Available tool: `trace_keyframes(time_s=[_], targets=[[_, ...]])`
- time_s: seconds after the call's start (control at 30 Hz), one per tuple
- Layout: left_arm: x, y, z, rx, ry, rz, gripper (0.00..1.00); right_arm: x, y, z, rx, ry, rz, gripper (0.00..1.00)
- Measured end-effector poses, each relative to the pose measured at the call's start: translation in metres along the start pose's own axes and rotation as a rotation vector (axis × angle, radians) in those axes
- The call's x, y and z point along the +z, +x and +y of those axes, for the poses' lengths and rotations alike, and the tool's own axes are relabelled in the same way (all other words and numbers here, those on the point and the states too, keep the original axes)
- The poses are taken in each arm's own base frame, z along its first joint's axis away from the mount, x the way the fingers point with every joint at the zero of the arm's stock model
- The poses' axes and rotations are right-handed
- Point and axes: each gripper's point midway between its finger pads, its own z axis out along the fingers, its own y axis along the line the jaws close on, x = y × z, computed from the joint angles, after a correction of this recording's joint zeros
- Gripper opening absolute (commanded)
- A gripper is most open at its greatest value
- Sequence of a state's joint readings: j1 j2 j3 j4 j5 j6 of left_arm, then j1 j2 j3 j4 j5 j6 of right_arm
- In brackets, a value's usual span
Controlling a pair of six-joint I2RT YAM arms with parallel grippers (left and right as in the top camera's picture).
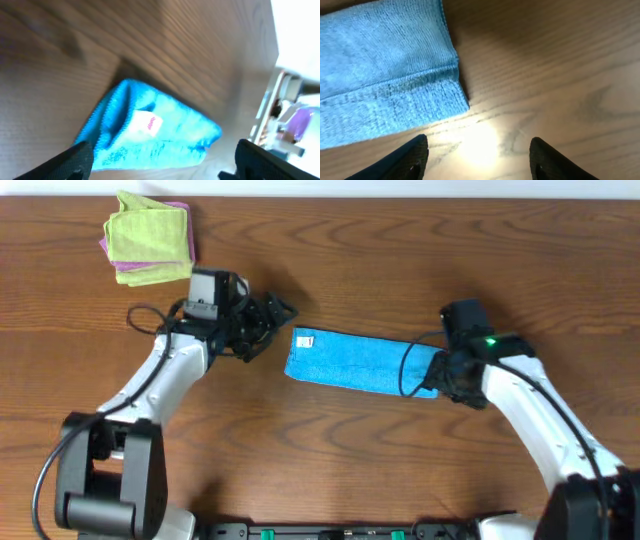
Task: Fold the cloth
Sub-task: 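Release the cloth and reposition both grippers at its short ends, then grasp both short ends of the cloth strip with both grippers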
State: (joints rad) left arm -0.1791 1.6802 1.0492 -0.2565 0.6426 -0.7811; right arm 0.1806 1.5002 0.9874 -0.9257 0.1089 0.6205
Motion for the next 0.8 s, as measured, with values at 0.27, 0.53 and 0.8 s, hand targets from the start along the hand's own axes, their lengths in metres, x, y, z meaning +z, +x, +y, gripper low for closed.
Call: trace_keyframes(time_s=[0.27, 0.53, 0.8], targets=[[0.006, 0.021, -0.013, 0.122, -0.101, 0.017, 0.89, -0.016, 0.003, -0.013, 0.059, -0.104, 0.053, 0.61], [0.02, 0.035, -0.012, 0.182, -0.166, 0.01, 0.78, 0.011, 0.04, -0.027, 0.128, -0.211, 0.189, 0.59], [0.05, 0.052, -0.017, 0.254, -0.172, 0.025, 0.06, 0.016, 0.055, -0.02, 0.145, -0.3, 0.237, 0.58]])
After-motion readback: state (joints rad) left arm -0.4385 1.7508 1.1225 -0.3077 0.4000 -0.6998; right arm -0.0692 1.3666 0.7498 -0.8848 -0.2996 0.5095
